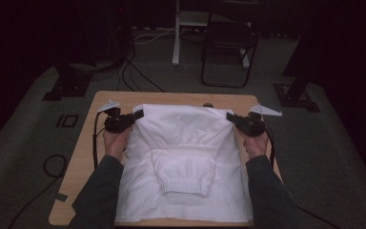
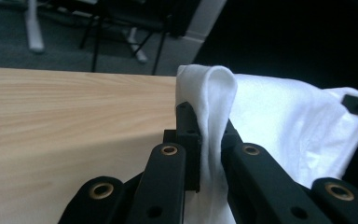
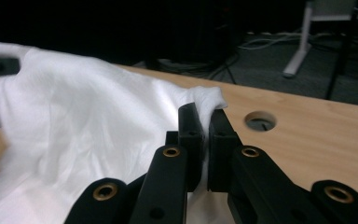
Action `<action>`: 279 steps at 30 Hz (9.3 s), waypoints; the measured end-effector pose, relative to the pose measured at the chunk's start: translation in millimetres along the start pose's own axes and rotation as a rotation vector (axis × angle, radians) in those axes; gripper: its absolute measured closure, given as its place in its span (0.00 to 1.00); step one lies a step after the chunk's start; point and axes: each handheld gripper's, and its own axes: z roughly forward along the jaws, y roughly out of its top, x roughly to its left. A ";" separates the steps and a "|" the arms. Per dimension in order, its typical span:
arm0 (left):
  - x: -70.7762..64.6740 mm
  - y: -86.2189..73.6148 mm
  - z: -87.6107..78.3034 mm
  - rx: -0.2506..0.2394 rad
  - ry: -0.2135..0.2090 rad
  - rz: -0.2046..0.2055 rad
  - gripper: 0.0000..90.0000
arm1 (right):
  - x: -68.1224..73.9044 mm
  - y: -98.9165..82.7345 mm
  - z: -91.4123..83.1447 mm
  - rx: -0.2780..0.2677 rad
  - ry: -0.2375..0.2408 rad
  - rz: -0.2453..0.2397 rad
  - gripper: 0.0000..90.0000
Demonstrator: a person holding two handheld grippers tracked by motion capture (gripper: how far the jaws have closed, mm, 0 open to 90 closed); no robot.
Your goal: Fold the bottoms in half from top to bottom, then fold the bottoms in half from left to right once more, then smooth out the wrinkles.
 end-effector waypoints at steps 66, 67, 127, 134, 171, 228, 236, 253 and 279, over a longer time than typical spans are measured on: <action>-54.6 -100.7 27.2 0.332 0.090 0.130 0.77 | 72.4 -97.0 25.8 0.365 -0.047 -0.101 0.74; -55.4 -108.2 26.7 0.352 0.091 0.140 0.78 | 76.8 -102.2 25.0 0.376 -0.034 -0.106 0.76; -17.1 -141.0 -9.3 0.292 0.342 -0.024 0.63 | 106.6 -136.0 -8.8 0.351 -0.032 -0.182 0.58; -13.0 -141.4 -8.8 0.275 0.259 -0.088 0.84 | 130.4 -101.9 8.2 0.235 -0.005 -0.210 0.49; -113.7 -39.0 0.5 -0.016 0.020 0.233 0.94 | 128.5 -120.4 79.1 0.391 -0.078 -0.140 0.47; -116.6 -33.4 34.7 0.132 0.076 0.296 0.65 | 23.4 -91.5 28.2 0.187 0.016 0.126 0.84; -85.3 -56.0 70.9 0.305 0.042 0.270 0.67 | 15.3 -89.7 29.9 0.201 0.002 0.131 0.81; -95.5 -108.6 77.2 0.307 0.090 0.250 0.72 | 13.9 -78.2 17.6 0.237 -0.105 0.090 0.61; -107.4 -120.2 74.9 0.279 0.172 0.277 0.76 | 32.9 -62.7 10.7 0.249 -0.194 0.022 0.97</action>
